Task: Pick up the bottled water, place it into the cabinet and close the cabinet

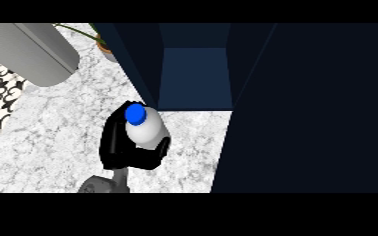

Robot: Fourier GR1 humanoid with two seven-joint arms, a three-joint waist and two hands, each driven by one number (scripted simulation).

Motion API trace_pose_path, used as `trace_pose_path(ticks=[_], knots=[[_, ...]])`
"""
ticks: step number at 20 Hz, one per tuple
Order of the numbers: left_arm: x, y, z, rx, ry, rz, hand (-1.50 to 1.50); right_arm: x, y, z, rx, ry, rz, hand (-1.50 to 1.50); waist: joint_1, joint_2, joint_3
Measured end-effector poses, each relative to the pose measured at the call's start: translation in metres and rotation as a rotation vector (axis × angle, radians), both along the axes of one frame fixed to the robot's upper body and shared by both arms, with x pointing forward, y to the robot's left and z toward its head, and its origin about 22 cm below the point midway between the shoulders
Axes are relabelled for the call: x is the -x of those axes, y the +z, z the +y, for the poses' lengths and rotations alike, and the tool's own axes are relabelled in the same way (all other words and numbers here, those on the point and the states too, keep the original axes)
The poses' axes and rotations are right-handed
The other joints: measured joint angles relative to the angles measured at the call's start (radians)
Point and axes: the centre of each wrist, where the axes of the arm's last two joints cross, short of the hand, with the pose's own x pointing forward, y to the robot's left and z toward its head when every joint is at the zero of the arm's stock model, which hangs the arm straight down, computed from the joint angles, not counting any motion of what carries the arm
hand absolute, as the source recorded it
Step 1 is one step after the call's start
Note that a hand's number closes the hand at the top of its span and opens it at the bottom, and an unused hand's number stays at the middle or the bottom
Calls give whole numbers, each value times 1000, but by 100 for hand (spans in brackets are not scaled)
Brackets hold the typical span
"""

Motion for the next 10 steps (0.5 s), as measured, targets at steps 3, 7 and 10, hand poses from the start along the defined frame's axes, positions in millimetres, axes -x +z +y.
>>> trace_pose_path(ticks=[3, 7, 10], knots=[[-7, 11, -19, -6, -10, 4, 150, -3, 0, -3, 14, -9, -15, -150, -1, 1, 0], [-17, 30, -40, -26, -10, -4, 150, -2, 1, -2, 6, -7, -5, -150, -3, 1, 0], [-35, 45, -44, -34, 10, -20, 150, 1, -1, -1, 1, 0, 3, -150, -5, 1, 0]])
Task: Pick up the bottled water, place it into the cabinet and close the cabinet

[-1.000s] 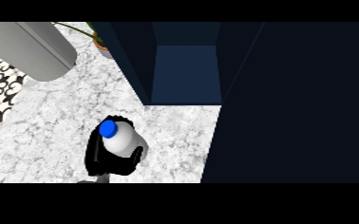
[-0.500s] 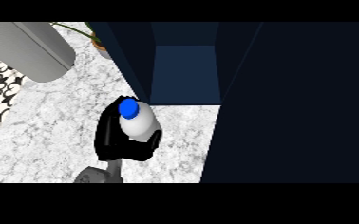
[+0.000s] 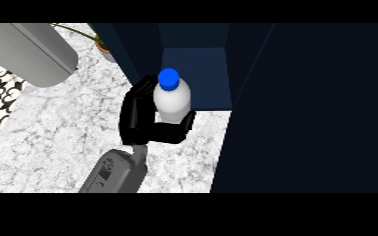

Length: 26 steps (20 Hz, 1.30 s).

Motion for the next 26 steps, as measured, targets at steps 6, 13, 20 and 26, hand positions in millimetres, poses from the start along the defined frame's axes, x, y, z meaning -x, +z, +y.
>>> trace_pose_path(ticks=[6, 13, 20, 26], knots=[[-28, 13, -12, -51, 43, -8, 150, 1, -2, -3, 8, -6, -7, -150, -3, 1, 0], [-67, 26, -22, -127, 87, 10, 150, 4, -4, -1, -9, -4, 7, -150, -7, 2, 0], [-95, 27, -31, -228, 130, 34, 150, 7, -8, -2, -5, 1, -12, -150, -14, 4, 0], [-119, 26, -31, -283, 188, 49, 150, 4, -6, -6, 8, -1, -31, -150, -25, 7, 0]])
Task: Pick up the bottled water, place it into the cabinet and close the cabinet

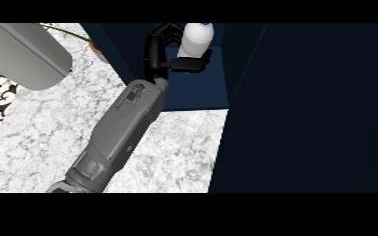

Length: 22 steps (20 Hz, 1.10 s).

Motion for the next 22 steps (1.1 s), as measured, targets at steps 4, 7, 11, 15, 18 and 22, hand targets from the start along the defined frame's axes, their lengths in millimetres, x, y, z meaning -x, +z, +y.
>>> trace_pose_path(ticks=[4, 7, 11, 15, 18, 22], knots=[[-8, -10, 3, -76, 46, 16, 150, 0, 0, 1, -6, 5, 1, -150, -3, 1, 0], [-13, -18, 5, -142, 84, 42, 150, 1, 0, 3, -17, 13, 7, -150, -7, 3, 0], [-17, -25, 9, -182, 125, 72, 150, 3, 0, 0, -18, 7, 1, -150, -11, 5, 0], [-19, -34, 16, -199, 148, 89, 150, 3, 1, -1, -15, 10, -1, -150, -14, 8, 0], [-23, -34, 23, -208, 164, 98, 150, 3, 1, -2, -15, 10, -1, -150, -18, 10, 0], [-21, -42, 25, -235, 189, 106, 150, 4, 1, -3, -14, 13, -9, -150, -25, 11, 0]])
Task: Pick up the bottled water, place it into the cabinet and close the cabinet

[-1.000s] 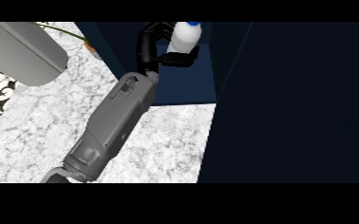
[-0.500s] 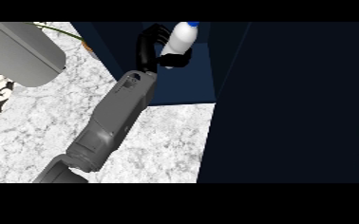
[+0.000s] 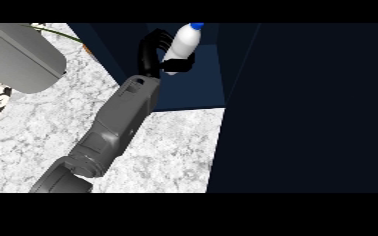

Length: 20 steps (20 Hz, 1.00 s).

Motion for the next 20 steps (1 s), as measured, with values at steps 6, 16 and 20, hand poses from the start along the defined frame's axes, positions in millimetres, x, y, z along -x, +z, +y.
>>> trace_pose_path(ticks=[6, 16, 20], knots=[[4, -11, 3, -108, 34, 16, -150, 0, -1, 0, -2, 7, -2, -150, -10, 4, 0], [8, -21, 4, -207, 76, 23, -150, 0, -1, -2, -2, 15, -15, -150, -20, 6, -1], [8, -21, 3, -195, 71, 17, -150, -2, 1, -3, 9, 23, -20, -150, -18, 7, -1]])
